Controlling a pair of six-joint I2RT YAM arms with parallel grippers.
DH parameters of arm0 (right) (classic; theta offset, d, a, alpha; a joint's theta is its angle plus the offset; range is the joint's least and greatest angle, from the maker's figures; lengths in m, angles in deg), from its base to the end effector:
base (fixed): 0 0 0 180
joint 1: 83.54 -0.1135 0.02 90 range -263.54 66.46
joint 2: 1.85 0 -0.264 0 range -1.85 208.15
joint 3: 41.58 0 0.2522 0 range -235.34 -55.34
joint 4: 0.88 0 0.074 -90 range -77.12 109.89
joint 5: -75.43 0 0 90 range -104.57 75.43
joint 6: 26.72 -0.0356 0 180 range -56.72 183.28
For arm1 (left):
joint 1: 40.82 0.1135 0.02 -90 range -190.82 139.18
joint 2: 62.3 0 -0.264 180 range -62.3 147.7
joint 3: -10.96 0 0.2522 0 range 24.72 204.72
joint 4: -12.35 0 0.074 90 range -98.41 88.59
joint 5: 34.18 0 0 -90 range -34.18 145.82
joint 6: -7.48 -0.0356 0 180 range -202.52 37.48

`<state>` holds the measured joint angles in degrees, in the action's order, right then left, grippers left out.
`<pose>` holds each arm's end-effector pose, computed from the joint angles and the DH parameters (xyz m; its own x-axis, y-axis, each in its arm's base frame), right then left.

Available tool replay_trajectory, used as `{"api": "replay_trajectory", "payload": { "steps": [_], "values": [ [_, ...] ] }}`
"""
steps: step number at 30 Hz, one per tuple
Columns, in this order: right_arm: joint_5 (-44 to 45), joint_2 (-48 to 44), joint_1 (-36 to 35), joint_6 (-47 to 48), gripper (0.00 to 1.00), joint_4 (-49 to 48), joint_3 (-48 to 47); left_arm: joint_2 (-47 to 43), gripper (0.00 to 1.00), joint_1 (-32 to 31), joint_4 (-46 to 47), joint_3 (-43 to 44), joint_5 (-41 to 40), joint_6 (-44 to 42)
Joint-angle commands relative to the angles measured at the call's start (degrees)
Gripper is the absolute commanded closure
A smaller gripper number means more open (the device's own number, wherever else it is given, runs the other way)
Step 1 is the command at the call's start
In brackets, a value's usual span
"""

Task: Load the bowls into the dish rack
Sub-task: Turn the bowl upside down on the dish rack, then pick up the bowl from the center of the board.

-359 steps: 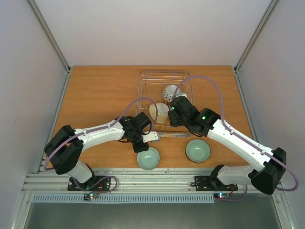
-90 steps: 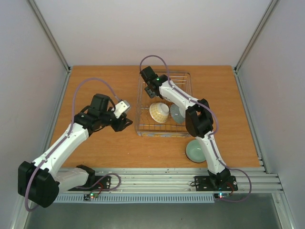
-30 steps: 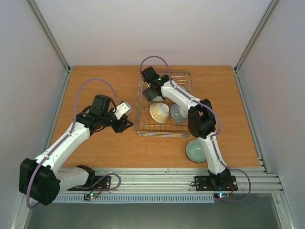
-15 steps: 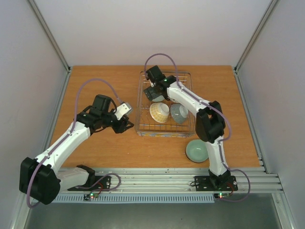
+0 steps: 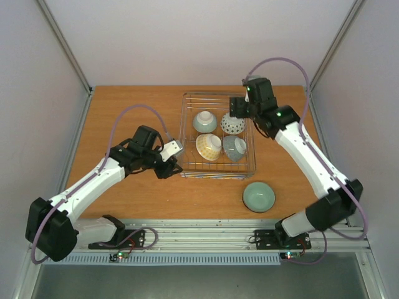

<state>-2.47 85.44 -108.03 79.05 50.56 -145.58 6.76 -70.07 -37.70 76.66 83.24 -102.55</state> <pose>0.3111 0.1335 0.3877 -0.4314 -0.4885 -0.7585 -0.3801 0.8609 -0.3383 0.2017 -0.1317 0.2605 -0.4276 0.5879 -0.6867 0.8725 0.4672 -0.1432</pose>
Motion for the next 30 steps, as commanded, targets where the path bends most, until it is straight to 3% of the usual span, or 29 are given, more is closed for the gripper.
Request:
{"api": "replay_trajectory", "payload": {
  "steps": [1, 11, 16, 21, 30],
  "values": [
    [4.72, -8.27, -0.69, -6.26, 0.11, 8.94, 8.14, 0.75, 0.54, -0.63, 0.77, 1.07, -1.10, -1.02],
    [6.17, -30.64, -2.01, -29.07, 0.33, 33.25, 26.46, -0.12, 0.53, -0.63, 0.58, 0.79, -0.31, -1.01],
    [1.40, -37.83, -3.54, -39.81, 0.44, 34.17, 37.42, -0.34, 0.53, -0.63, 0.43, 0.94, 0.68, -0.64],
    [4.61, -38.34, -6.80, -46.64, 0.54, 34.74, 45.59, -0.45, 0.53, -0.63, -0.29, 1.23, 1.21, -0.63],
    [6.55, -33.92, -7.92, -49.57, 0.62, 32.26, 50.97, -0.32, 0.54, -0.63, -0.67, 1.23, 1.16, -0.78]
  ]
}}
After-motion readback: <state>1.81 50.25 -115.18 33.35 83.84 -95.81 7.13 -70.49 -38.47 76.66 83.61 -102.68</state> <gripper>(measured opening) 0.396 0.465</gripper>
